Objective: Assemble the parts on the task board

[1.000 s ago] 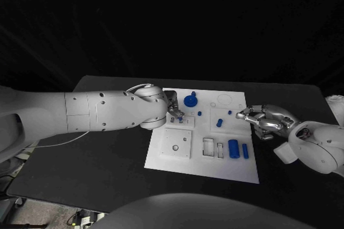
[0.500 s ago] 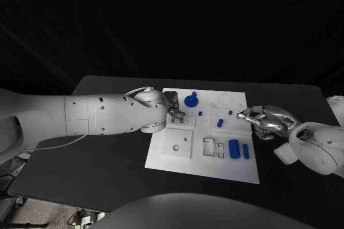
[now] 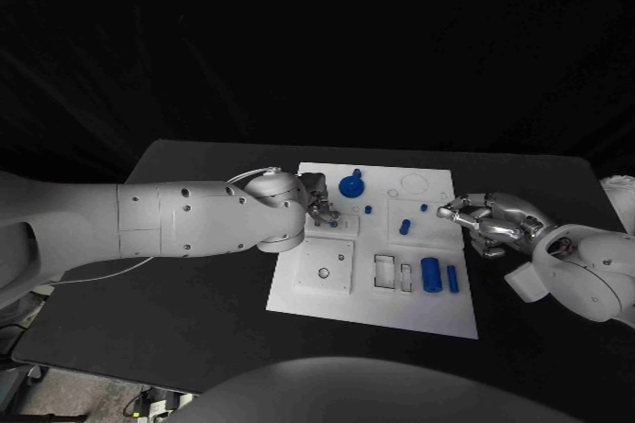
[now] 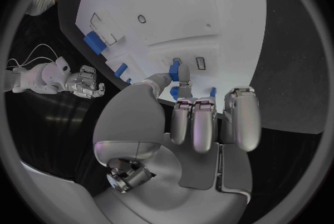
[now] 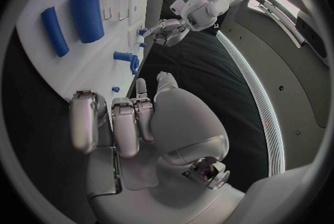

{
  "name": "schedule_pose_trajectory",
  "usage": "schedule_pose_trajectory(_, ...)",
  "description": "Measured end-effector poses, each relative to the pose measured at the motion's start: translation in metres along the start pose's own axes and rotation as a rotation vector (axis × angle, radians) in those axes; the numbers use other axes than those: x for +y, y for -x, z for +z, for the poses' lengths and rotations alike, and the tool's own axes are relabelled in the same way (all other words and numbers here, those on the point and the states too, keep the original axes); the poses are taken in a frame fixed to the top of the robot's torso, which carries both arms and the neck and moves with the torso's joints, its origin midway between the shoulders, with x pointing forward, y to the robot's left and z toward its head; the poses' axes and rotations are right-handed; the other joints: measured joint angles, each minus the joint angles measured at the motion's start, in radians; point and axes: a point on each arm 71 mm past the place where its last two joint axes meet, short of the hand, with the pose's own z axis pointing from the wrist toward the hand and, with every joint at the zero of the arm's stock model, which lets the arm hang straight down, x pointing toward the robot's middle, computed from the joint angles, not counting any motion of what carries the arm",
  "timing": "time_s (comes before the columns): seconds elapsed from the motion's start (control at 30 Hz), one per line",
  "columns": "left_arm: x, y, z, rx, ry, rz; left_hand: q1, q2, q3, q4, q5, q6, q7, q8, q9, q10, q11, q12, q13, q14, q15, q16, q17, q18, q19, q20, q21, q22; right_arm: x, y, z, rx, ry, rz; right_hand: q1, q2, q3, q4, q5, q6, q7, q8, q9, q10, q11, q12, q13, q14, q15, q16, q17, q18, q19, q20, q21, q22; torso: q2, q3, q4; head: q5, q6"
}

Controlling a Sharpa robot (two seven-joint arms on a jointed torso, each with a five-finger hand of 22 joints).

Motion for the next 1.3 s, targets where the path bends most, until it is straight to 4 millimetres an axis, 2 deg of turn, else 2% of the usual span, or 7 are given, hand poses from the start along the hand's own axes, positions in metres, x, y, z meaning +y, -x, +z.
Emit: schedule_pose_trajectory(1.3,0.0000,0.0010,0.0028,-0.014,0.002,0.009,-0.006,-0.005,0.001,0.004,-0.004,-0.004,0.000,0.000,0.002,-0.002,0.002,0.000,0.000,0.000,0.000,0.000,0.000,0.000,0.000,0.000,0.000,0.000,-0.0003,-0.0001,0.0001,-0.002,0.001,0.001,0.001,0.001,0.003,-0.003,0.004,0.000,0.000,0.000,0.000,-0.001,0.002,-0.001,0.000,0.001,0.004,0.000,0.000,0.000,0.000,0.000,0.000,0.000,0.000,-0.0003,-0.0001,0.003,0.000)
